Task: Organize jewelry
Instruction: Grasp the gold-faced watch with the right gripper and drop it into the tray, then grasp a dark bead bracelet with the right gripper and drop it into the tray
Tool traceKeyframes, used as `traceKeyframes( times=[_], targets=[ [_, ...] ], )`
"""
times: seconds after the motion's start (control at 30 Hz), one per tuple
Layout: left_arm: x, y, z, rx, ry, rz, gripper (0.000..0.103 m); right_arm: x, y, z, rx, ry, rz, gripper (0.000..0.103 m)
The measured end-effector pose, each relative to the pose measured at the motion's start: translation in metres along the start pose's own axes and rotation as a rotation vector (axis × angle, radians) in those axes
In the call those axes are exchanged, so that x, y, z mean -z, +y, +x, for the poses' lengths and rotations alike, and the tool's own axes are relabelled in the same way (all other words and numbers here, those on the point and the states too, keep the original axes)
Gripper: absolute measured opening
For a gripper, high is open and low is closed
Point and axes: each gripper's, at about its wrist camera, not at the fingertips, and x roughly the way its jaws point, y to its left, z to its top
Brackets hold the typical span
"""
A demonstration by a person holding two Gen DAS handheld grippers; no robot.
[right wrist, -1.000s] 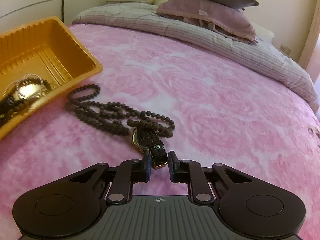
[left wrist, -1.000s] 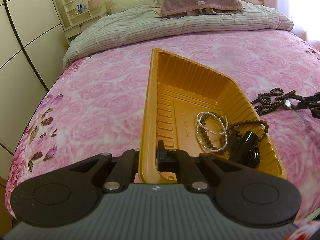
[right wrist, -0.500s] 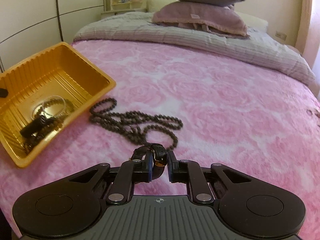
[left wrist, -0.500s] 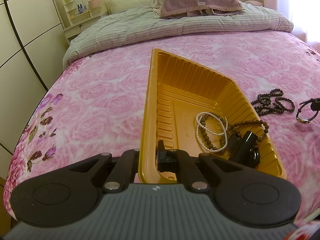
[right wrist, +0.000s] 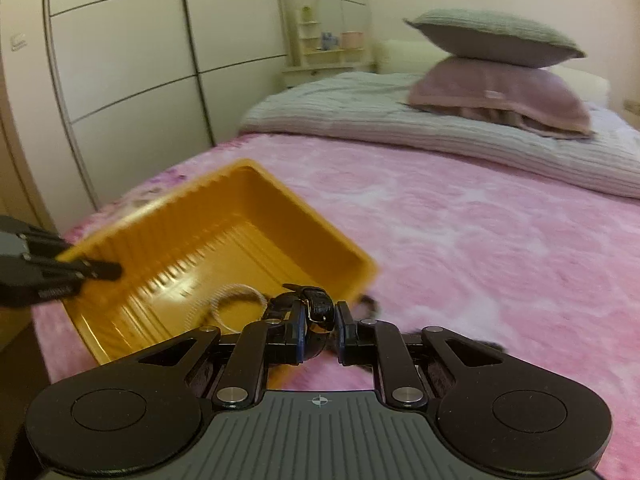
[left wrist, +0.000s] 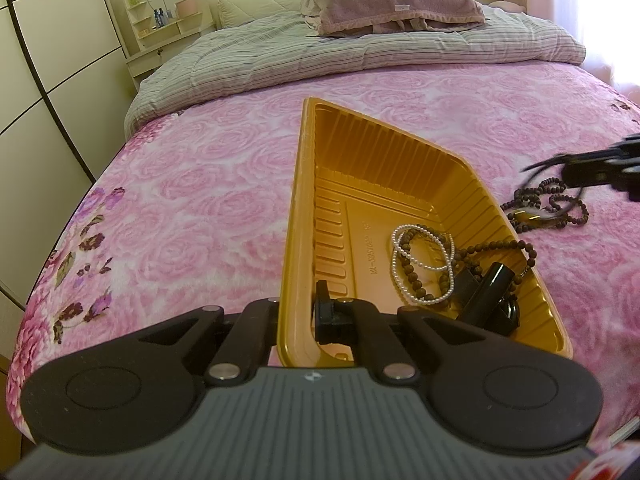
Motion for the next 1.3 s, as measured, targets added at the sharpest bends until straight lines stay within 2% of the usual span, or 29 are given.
traceKeyframes(
  times=[0.23, 0.53, 0.57, 0.6, 0.67, 0.77, 0.9, 1.13, 1.3],
  targets=[
    [0.000, 0.000, 0.000, 0.002, 0.002, -0.003, 0.003, -0.004, 0.023, 0.044, -0.095, 0.040, 0.025, 0.015],
    [0.000, -0.001, 0.002, 0.008, 0.003, -0.006, 0.003, -0.003, 0.027, 0.058, -0.173, 0.061, 0.050, 0.015],
    [0.000, -0.001, 0.003, 0.005, 0.005, -0.008, 0.003, -0.004, 0.026, 0.058, -0.185, 0.058, 0.061, 0.020],
    [0.000, -0.001, 0.003, 0.006, 0.003, -0.008, 0.003, -0.004, 0.026, 0.057, -0.188, 0.055, 0.072, 0.036],
    [0.001, 0.000, 0.003, 0.008, 0.004, -0.012, 0.003, -0.004, 0.024, 0.052, -0.165, 0.034, 0.077, 0.060],
    [0.001, 0.000, 0.003, 0.008, 0.004, -0.014, 0.003, 0.001, 0.013, 0.040, -0.114, -0.001, 0.092, 0.061],
    [0.001, 0.001, 0.003, 0.008, 0.002, -0.015, 0.003, 0.019, -0.014, 0.023, 0.008, -0.017, 0.143, 0.061],
    [0.001, 0.002, 0.004, 0.007, 0.001, -0.016, 0.003, 0.068, -0.070, 0.002, 0.231, 0.049, 0.246, 0.061],
    [0.001, 0.002, 0.004, 0.007, 0.001, -0.015, 0.003, 0.089, -0.096, -0.012, 0.325, 0.052, 0.273, 0.061]
  ],
)
